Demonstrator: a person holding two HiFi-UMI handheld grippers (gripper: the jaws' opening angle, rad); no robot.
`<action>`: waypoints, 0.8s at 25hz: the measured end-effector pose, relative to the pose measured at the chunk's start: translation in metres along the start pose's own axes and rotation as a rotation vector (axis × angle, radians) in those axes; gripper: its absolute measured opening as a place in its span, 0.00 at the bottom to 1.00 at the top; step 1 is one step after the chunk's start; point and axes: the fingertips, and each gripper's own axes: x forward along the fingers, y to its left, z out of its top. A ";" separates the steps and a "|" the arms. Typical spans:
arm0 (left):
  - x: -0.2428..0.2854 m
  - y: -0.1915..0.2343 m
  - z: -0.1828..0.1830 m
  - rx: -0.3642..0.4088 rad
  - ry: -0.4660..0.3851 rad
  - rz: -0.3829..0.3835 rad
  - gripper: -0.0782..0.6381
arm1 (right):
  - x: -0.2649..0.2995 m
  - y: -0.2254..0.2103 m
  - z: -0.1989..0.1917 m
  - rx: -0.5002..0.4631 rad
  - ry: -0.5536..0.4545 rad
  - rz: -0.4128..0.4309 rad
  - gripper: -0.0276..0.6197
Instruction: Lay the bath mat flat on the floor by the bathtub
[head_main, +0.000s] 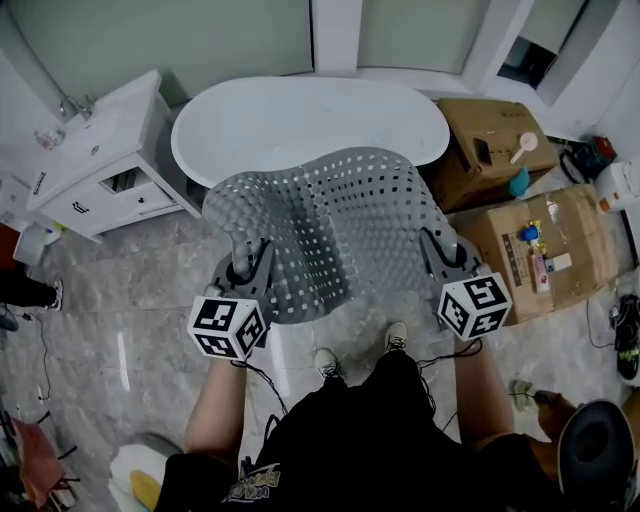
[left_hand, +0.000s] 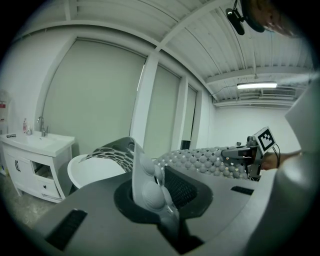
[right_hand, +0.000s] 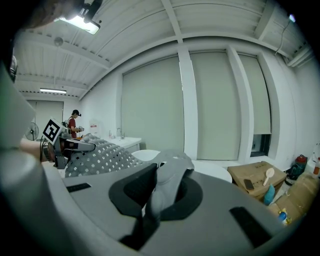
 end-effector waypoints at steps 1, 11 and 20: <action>0.005 -0.002 0.001 0.002 0.002 0.005 0.19 | 0.002 -0.006 0.000 0.003 0.000 0.005 0.09; 0.065 -0.040 0.001 -0.006 0.043 0.087 0.19 | 0.026 -0.083 -0.020 0.049 0.038 0.088 0.09; 0.126 -0.089 -0.029 -0.035 0.100 0.151 0.19 | 0.039 -0.169 -0.060 0.079 0.088 0.141 0.09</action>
